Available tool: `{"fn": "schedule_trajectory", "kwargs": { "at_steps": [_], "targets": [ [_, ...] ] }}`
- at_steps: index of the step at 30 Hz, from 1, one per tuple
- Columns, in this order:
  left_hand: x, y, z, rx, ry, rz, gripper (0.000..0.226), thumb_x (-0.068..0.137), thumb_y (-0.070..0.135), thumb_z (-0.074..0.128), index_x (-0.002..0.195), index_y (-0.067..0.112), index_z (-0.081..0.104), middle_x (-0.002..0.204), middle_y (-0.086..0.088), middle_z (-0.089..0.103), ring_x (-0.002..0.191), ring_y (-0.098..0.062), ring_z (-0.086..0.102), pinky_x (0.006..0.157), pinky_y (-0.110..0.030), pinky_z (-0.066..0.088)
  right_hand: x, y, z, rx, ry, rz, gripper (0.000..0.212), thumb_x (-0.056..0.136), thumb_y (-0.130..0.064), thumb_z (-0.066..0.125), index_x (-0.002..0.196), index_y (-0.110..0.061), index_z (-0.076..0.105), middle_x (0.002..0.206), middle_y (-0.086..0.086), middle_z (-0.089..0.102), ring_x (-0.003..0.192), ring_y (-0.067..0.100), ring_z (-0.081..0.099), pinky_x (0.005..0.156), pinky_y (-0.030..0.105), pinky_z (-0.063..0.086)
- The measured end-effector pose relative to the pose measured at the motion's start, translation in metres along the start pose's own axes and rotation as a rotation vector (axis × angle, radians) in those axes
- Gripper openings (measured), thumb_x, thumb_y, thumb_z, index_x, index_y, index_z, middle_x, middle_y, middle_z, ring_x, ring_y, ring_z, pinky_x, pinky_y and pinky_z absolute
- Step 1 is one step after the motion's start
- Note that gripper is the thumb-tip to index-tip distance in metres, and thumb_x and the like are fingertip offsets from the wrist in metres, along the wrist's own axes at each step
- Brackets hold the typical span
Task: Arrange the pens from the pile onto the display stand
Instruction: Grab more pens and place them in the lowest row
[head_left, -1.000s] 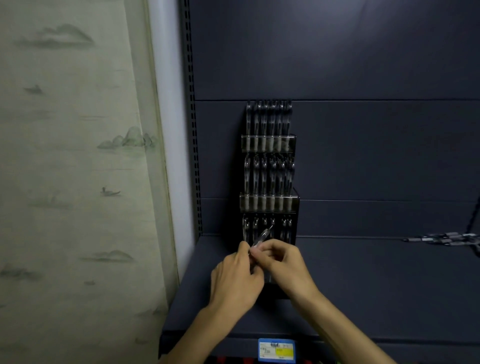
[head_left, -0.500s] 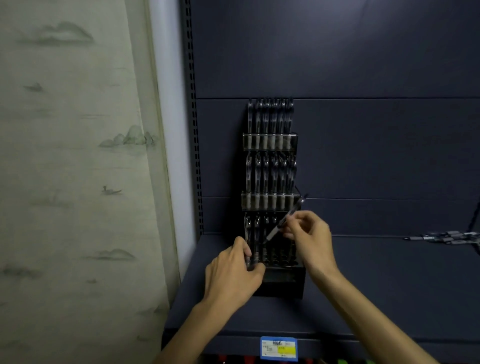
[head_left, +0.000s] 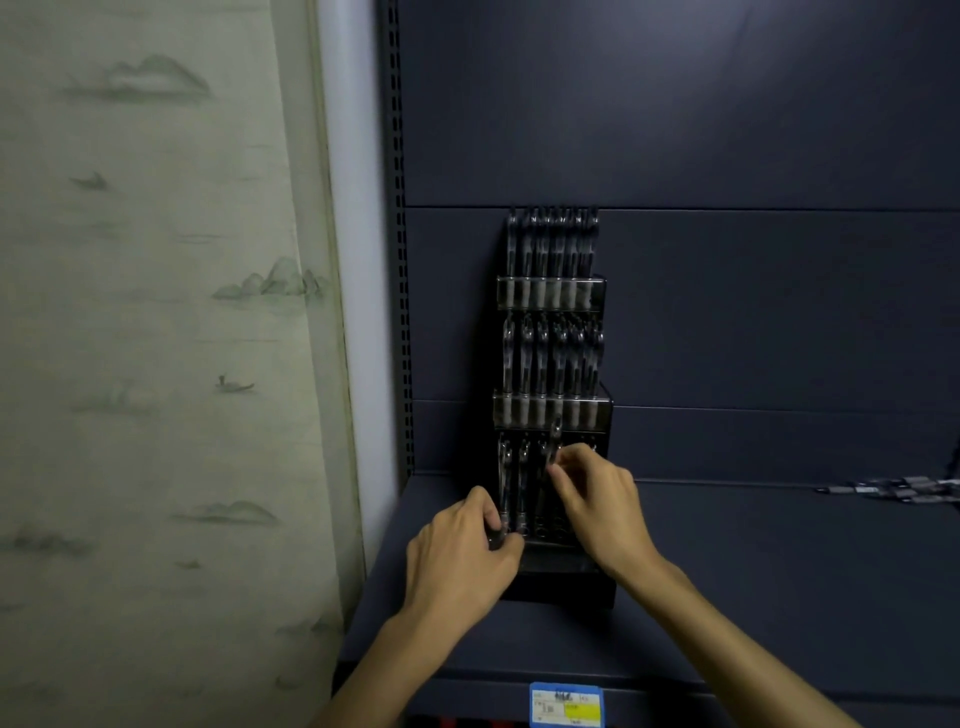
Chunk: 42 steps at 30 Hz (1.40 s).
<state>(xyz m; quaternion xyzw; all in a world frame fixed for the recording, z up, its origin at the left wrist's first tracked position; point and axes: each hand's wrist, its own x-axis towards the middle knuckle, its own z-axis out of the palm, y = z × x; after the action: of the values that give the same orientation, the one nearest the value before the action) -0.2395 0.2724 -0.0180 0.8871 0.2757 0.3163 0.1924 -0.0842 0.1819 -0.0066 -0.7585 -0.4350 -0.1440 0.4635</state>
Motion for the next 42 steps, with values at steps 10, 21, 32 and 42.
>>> {"fn": "schedule_trajectory", "kwargs": {
  "at_steps": [10,21,32,42],
  "targets": [
    [-0.001,-0.001,0.000,0.003,-0.016,0.000,0.017,0.086,0.044,0.059,0.089,0.031,0.048,0.074,0.010,0.056,0.069,-0.005,0.057,0.063,-0.031,0.047,0.006,-0.004,0.004,-0.027,-0.026,0.026,0.004,0.099,-0.023,0.060,0.095,-0.023,0.061,0.077,-0.007,0.069,0.069,0.004,0.063,0.057,0.011,0.043],
    [-0.002,-0.005,-0.002,0.016,-0.041,-0.013,0.016,0.087,0.041,0.059,0.090,0.033,0.047,0.072,0.011,0.055,0.067,-0.004,0.054,0.055,-0.025,0.034,-0.014,0.015,0.023,-0.143,-0.079,0.069,0.006,0.100,-0.023,0.058,0.095,-0.021,0.062,0.083,-0.006,0.064,0.079,0.012,0.058,0.066,0.027,0.037],
    [0.004,0.004,0.002,-0.075,-0.042,0.126,0.014,0.086,0.037,0.062,0.081,0.033,0.050,0.078,0.013,0.053,0.075,-0.003,0.053,0.058,-0.015,0.036,-0.025,0.022,-0.019,-0.289,-0.120,-0.046,0.005,0.094,-0.031,0.065,0.098,-0.028,0.066,0.092,-0.014,0.066,0.091,0.007,0.058,0.076,0.027,0.050],
    [0.009,0.096,0.057,-0.095,-0.112,0.356,0.032,0.096,0.038,0.051,0.128,0.035,0.052,0.125,0.019,0.050,0.117,-0.004,0.045,0.103,-0.026,0.038,-0.045,0.084,-0.112,-0.413,-0.010,-0.036,0.015,0.094,-0.033,0.064,0.105,-0.023,0.068,0.101,-0.007,0.069,0.097,0.014,0.061,0.077,0.031,0.052]
  ]
}}
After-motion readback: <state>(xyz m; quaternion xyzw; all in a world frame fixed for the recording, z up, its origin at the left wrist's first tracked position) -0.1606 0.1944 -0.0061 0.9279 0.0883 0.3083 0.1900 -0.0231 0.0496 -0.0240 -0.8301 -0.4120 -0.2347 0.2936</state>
